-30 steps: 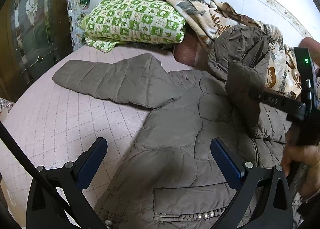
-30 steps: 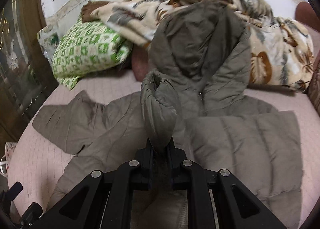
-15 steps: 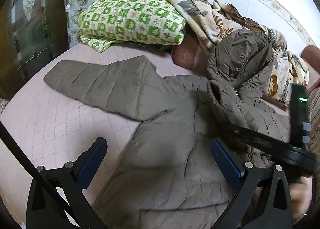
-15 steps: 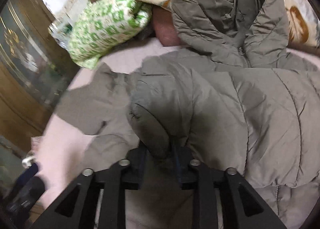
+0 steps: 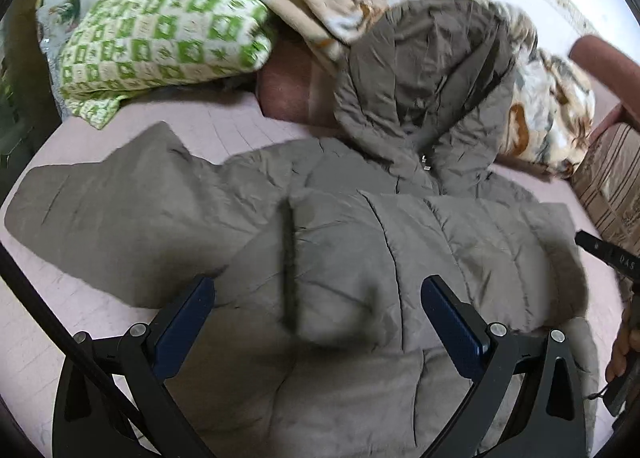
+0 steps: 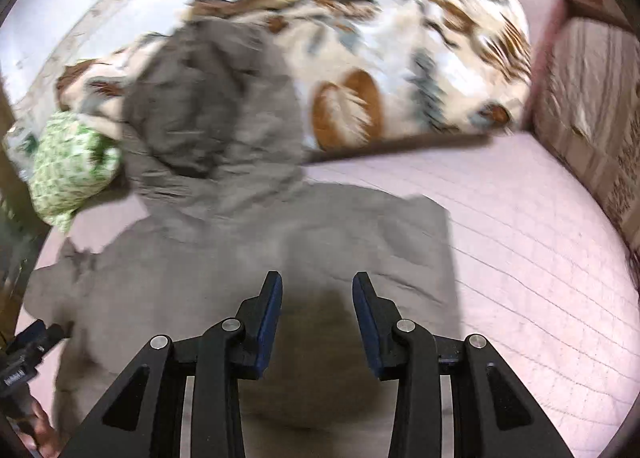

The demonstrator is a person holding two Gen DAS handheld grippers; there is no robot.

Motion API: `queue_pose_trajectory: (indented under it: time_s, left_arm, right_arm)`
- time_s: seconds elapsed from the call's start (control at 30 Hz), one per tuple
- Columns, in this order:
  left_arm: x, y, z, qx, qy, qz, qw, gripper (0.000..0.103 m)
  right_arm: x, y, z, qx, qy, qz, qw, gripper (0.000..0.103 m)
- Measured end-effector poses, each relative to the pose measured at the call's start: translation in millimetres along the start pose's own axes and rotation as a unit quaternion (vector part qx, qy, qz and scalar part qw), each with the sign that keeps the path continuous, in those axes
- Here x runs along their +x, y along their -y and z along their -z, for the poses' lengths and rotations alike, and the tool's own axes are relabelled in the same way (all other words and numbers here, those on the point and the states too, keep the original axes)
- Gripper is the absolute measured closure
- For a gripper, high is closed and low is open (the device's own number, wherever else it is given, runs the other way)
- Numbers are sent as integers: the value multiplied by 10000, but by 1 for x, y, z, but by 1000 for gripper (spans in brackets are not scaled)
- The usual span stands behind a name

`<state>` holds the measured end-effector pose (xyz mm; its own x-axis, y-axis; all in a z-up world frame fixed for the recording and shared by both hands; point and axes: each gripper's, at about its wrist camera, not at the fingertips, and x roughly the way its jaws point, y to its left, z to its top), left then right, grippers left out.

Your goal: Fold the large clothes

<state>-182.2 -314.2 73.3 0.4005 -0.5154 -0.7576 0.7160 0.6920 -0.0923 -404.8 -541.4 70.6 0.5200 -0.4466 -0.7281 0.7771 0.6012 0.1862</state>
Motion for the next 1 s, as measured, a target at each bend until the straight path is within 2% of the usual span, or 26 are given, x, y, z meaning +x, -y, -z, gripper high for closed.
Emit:
queue_pose_trajectory:
  time_s: [0.03,0.1,0.2,0.3,0.43,0.53,0.63,0.7,0.73,0.8,0.87,1.0]
  left_arm:
    - [10,3,-1,47,-91,-101,9999,0]
    - [25,3,1,69,-281,-223,9993,0]
    - [52,-4,7,-60,-771,-304,9965,0]
    - [62,-6,10,-62,-931,-236,9954,0]
    - [66,-6,11,-29,-1019,-211,9946,0]
    - [43,-15,5,-212,-843,-55,9962,0]
    - [8,-25,-6,-299,-410,-12,9987,0]
    - [-7,-34,-10,-401,-261,41,9988,0]
    - [-12,-37,-11,-453,-230,76,9987,0]
    - [-15,-46,-10,-521,-257,128,9982,0]
    - [-12,-50,-6,-511,-371,72,9980,0]
    - [2,-53,5,-498,-613,-31,9969,0]
  right_arm:
    - [6,6,2,29,-80,52,10000,63]
    - [24,14,9,133,-304,-105,9994,63]
    - [46,17,18,140,-573,-67,9982,63]
    - [68,11,29,-79,-888,78,9960,63]
    - [76,4,31,-393,-939,393,9940,63]
    - [59,4,24,-341,-811,436,9952,63]
    - [15,1,34,-197,-433,182,9987,62]
    - [-14,-7,50,-314,-258,109,9991,52]
    - [-32,-13,63,-422,-145,2,9990,50]
    - [-51,-19,81,-535,-26,-121,9985,48]
    - [-64,-23,97,-597,129,-35,9981,48]
    - [-50,-30,106,-600,-225,-190,9978,48]
